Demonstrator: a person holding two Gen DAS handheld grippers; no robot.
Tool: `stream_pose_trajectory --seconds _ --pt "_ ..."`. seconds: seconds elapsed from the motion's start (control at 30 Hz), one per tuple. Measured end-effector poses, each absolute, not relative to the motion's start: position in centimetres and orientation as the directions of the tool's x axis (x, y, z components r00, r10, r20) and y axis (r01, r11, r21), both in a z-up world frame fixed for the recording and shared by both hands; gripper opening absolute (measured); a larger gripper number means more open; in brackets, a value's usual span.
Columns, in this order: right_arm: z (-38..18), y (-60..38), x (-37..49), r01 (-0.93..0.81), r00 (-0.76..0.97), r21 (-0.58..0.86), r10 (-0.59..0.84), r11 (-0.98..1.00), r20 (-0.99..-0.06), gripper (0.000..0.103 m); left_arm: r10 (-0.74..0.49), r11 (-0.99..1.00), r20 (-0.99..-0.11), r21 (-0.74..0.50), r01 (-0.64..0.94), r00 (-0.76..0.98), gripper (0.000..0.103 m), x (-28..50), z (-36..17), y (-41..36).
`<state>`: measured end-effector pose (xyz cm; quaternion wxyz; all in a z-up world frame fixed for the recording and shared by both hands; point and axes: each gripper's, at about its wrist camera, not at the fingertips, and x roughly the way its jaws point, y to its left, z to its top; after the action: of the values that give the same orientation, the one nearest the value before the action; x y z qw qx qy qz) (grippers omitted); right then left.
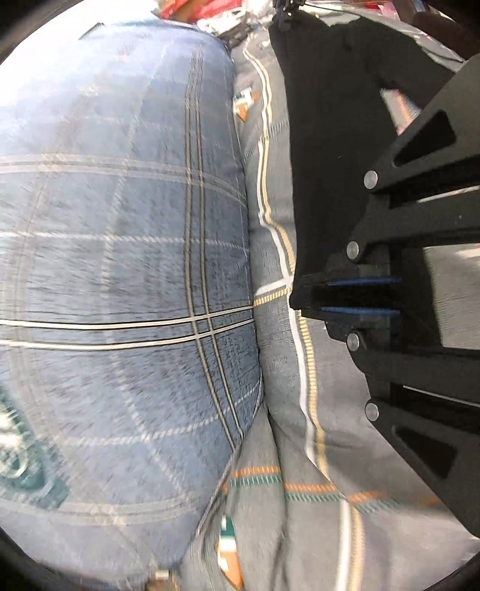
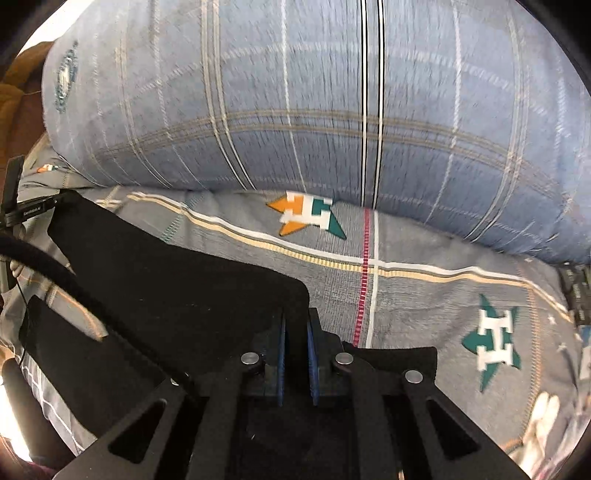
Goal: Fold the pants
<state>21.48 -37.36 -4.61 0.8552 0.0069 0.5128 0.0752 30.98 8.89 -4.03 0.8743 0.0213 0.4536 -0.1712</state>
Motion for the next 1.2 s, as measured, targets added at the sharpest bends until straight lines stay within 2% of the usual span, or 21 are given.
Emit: stream_pose_trajectory --seconds 0.17,0.33,0.53,0.7,0.77,0.8,0.9,1.0,1.07,1.2 --pt "-2.7 -36.3 16.2 -0.113 0.508 0.113 0.155 0.987 -0.848 0.011 -0.321 0.934 -0.731 -0.140 0.328 0.602 0.008 24.0 -0.9 11.3" --pt "-3.7 -35.2 11.0 -0.103 0.507 0.168 0.197 0.980 -0.839 0.011 -0.340 0.933 -0.683 -0.161 0.320 0.646 0.008 16.9 -0.5 13.8" --pt "-7.0 -34.6 5.0 -0.082 0.458 0.198 0.214 0.977 -0.863 0.011 -0.265 0.953 -0.712 -0.093 0.287 0.650 0.008 9.6 -3.7 15.5" --pt "-8.9 -34.2 1.8 -0.075 0.414 0.147 0.165 0.986 -0.895 0.020 -0.181 0.960 -0.763 0.000 0.280 0.620 0.011 4.8 -5.8 16.0" --pt "-8.4 -34.2 1.0 -0.061 0.415 0.118 0.133 0.991 -0.900 0.031 -0.166 0.964 -0.763 0.007 0.265 0.625 0.011 3.1 -5.6 16.6" --pt "-8.1 -34.2 0.7 -0.056 0.418 0.103 0.117 0.993 -0.901 0.033 -0.159 0.969 -0.761 0.004 0.249 0.629 0.011 2.5 -5.4 17.1" --pt "-6.6 -33.7 -0.3 -0.046 0.443 0.042 0.058 0.998 -0.895 0.035 -0.165 0.984 -0.744 -0.080 0.159 0.647 0.012 0.9 -4.5 19.9" --pt "-4.5 -31.9 -0.5 -0.068 0.490 0.044 0.071 0.997 -0.869 0.035 -0.150 0.983 -0.723 -0.184 0.021 0.675 0.025 -0.5 -3.8 23.1" --pt "-3.2 -28.8 0.3 -0.125 0.518 0.093 0.145 0.988 -0.843 0.035 -0.148 0.968 -0.701 -0.248 -0.044 0.698 0.032 -1.7 -3.3 24.5" --pt "-1.9 -20.5 2.9 -0.301 0.506 0.171 0.309 0.938 -0.805 0.035 -0.191 0.931 -0.648 -0.359 -0.074 0.737 0.036 -3.6 -2.8 25.7"
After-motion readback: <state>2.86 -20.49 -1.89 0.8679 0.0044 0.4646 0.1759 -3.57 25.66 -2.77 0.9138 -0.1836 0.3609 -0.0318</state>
